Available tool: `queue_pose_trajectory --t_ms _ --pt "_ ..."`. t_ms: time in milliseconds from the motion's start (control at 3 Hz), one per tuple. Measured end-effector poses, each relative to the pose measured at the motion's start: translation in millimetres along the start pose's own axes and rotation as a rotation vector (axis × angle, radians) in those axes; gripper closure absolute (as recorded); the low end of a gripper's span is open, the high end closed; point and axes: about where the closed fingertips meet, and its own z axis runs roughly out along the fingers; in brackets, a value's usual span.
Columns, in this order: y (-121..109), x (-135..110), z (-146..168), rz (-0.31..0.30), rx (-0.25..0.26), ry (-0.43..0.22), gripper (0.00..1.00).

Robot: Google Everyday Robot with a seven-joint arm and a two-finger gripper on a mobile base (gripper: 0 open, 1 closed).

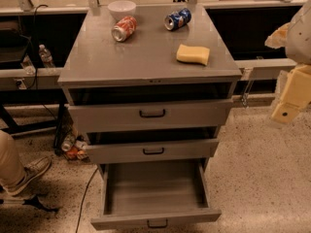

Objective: Place sponge into bottom drawer

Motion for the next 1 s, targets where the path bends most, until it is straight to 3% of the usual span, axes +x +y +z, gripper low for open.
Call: queue_pose_trajectory --t_ms 333,667,1000 --pt "0.0 0.0 0.0 0.0 0.0 0.0 0.0" --pt "-20.0 -2.6 10.2 0.042 0.012 -0.077 0.0" --pt "-76.5 -7.7 37.6 0.124 0.026 -0.209 0.0"
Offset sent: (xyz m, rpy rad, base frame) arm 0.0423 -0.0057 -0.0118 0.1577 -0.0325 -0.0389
